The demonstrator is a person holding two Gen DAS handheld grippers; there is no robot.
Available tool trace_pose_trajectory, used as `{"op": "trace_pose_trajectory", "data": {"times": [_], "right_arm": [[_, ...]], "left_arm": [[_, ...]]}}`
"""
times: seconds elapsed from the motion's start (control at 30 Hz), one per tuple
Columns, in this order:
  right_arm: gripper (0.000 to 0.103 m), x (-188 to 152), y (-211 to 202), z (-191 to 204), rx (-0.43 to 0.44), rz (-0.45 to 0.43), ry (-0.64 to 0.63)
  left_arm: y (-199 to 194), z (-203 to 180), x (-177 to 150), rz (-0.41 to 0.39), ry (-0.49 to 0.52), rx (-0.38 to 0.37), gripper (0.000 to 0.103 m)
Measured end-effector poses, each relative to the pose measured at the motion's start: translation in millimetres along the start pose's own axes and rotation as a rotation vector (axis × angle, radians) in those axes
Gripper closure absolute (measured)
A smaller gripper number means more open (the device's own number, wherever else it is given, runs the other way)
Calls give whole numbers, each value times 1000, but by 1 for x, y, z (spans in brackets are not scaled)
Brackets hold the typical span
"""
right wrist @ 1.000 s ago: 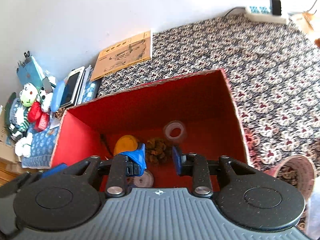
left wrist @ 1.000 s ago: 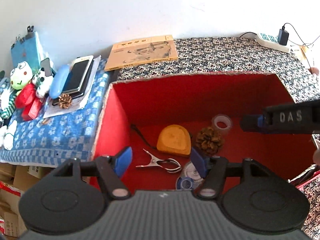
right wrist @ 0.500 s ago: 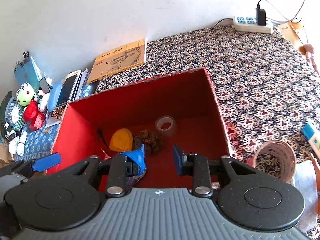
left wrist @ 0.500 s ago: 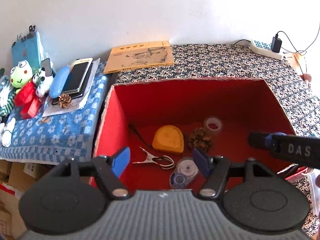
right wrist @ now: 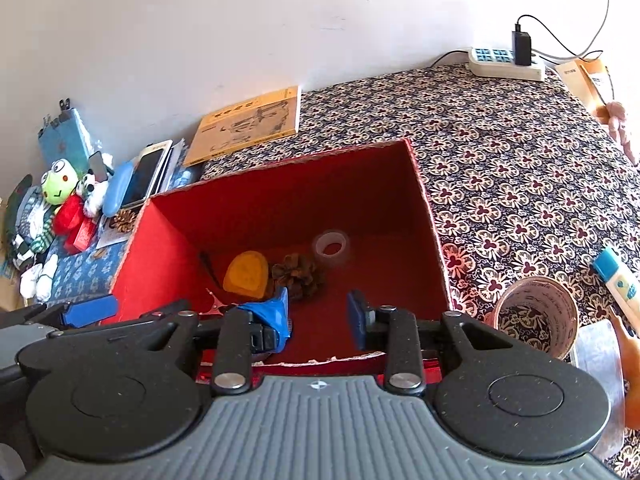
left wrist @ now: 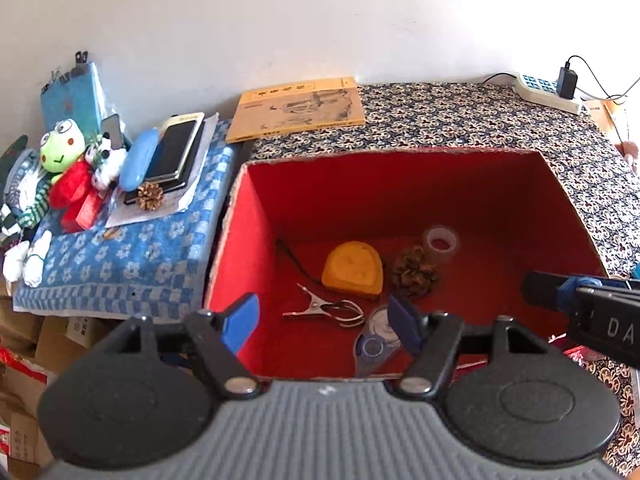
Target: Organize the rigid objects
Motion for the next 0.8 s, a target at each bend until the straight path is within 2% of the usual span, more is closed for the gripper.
{"op": "trace_pose_trajectory", "data": {"times": [0.33, 0.8], "right_arm": [[87, -2, -16, -2, 41, 7, -49], [86, -32, -33, -4, 118, 81, -81]], "left_arm": [[-16, -10, -6, 17, 3, 50, 33], [-37, -19, -42, 89, -28, 94, 33]]}}
Point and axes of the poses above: each gripper's, at about its wrist camera, not at the fingertips, and y roughly the way its jaws point, z to its left, x to its top, the point moved 4 cm from there along y, roughly the way its jaws point, and after that the axes turned 1 degree about -x, right-handed, at the moved point
